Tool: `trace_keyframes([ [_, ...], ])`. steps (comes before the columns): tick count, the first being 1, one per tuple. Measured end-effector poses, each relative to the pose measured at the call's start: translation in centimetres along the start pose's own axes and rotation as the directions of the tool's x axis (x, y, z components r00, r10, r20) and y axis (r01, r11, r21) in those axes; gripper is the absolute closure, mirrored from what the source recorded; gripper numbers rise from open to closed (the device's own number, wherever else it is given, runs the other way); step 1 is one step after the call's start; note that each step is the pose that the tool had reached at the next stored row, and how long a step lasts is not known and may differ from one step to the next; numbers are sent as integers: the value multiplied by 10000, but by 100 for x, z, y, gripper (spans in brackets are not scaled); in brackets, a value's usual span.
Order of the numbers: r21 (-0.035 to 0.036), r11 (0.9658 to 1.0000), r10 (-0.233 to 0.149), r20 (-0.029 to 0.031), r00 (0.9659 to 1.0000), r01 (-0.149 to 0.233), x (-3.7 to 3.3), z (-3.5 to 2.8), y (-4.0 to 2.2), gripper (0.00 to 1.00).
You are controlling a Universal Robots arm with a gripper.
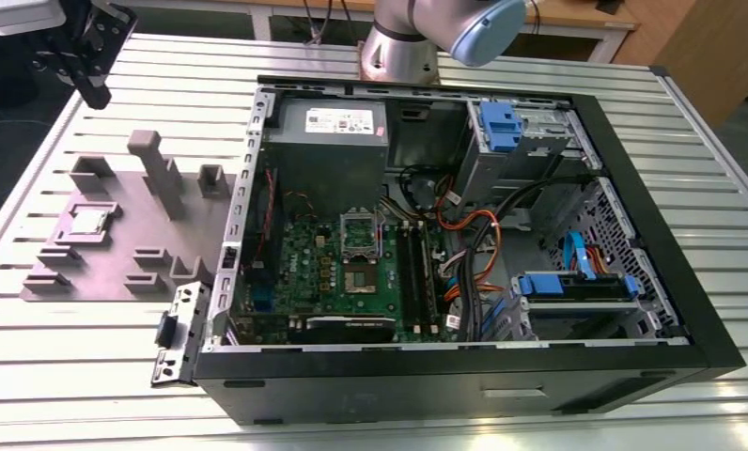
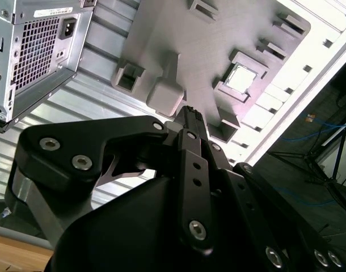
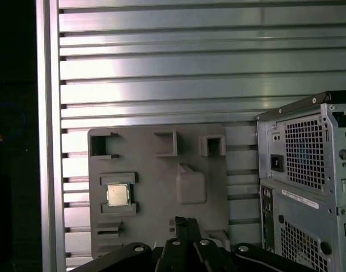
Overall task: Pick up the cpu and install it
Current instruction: 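Reach for the cpu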
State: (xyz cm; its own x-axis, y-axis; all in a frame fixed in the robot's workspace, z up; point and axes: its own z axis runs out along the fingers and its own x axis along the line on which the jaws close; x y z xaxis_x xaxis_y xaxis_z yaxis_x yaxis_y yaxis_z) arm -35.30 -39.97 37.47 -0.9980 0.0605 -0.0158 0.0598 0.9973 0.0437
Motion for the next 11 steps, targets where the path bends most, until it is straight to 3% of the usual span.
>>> trace_keyframes([
  [6,-1,10000,1,1,10000,-1,17,2,-1,89],
  [11,0,10000,0,1,10000,0,110,14,-7,89],
])
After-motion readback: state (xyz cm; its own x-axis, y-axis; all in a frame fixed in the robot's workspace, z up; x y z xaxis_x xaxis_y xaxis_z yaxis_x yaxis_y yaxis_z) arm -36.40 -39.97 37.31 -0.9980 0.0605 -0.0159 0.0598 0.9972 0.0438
